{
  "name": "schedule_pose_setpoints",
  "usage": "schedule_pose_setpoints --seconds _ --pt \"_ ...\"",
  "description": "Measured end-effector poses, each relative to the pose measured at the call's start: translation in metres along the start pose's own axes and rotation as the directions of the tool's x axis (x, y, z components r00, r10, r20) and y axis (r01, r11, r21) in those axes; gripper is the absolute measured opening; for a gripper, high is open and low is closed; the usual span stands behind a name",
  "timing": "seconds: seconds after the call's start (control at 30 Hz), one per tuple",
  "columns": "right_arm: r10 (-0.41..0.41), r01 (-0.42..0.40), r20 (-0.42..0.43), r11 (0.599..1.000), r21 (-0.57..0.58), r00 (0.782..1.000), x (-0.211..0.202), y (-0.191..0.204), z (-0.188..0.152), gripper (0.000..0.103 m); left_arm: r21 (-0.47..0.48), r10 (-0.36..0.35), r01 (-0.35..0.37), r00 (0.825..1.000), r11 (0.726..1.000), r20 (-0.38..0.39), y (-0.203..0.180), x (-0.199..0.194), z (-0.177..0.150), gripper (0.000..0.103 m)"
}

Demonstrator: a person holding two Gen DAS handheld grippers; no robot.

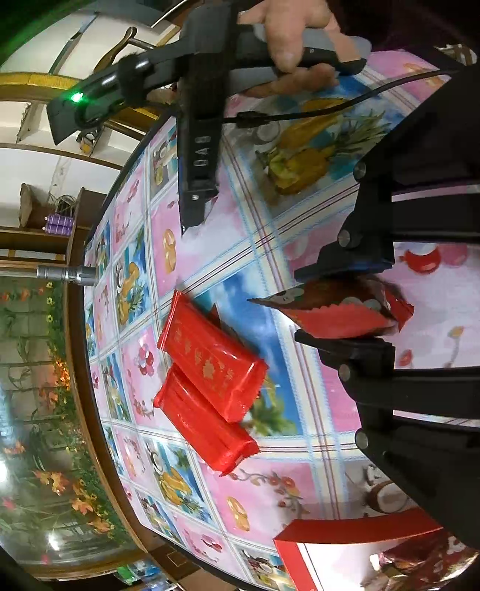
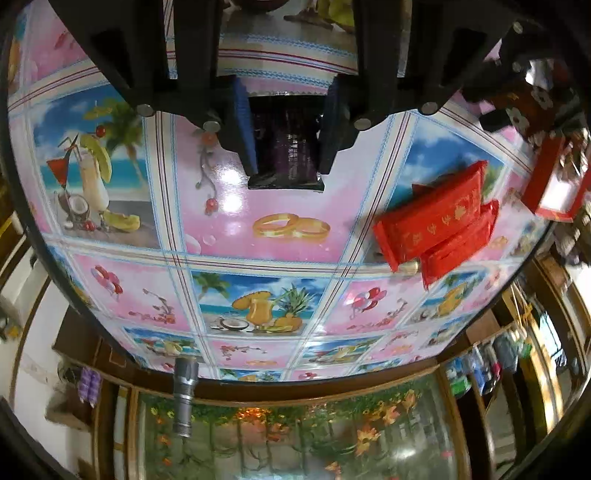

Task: Organize snacks
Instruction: 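Grasp red flower-print pack with left gripper while right gripper holds dark purple pack, then carry red flower-print pack with left and dark pack with right into tray, release both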

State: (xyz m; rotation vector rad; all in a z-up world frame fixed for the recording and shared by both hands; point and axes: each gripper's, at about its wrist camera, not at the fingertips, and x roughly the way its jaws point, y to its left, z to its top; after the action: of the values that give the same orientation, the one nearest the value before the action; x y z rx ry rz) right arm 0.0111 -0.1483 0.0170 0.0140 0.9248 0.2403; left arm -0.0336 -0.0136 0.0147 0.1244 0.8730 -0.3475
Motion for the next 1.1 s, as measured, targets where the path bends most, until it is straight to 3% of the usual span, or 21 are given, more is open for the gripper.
schedule_pose_setpoints --seconds 0.17,0.3,0.5,0.63,0.7,0.93,1.1 --pt "0.112 -0.113 0.012 0.991 0.072 0.994 -0.004 -0.01 0.001 0.028 -0.024 -0.022 0.022 1.0 0.999 0.019 0.005 -0.015 -0.007 0.022" --pt "0.202 -0.203 0.021 0.977 0.064 0.979 -0.006 -0.003 0.001 0.026 -0.044 -0.029 0.031 0.998 0.999 0.051 0.011 -0.035 -0.013 0.022" --pt "0.354 -0.352 0.004 0.929 0.116 0.935 -0.004 0.001 -0.003 0.026 -0.095 -0.012 0.021 0.995 0.995 0.094 0.023 -0.068 -0.025 0.022" --pt "0.45 -0.446 0.006 0.882 0.151 0.893 -0.005 0.005 -0.004 0.026 -0.137 0.011 0.005 0.993 0.991 0.115 0.037 -0.087 -0.035 0.022" --pt "0.517 -0.509 0.002 0.842 0.176 0.856 -0.005 0.01 -0.006 0.026 -0.157 0.025 -0.004 0.991 0.988 0.129 0.045 -0.098 -0.041 0.023" --pt "0.618 -0.615 0.042 0.769 0.176 0.785 -0.012 0.027 -0.008 0.026 -0.216 0.095 -0.056 0.98 0.975 0.177 0.074 -0.132 -0.057 0.023" --pt "0.701 -0.697 0.05 0.694 0.178 0.711 -0.013 0.054 -0.008 0.025 -0.279 0.184 -0.125 0.963 0.952 0.197 0.101 -0.157 -0.07 0.023"
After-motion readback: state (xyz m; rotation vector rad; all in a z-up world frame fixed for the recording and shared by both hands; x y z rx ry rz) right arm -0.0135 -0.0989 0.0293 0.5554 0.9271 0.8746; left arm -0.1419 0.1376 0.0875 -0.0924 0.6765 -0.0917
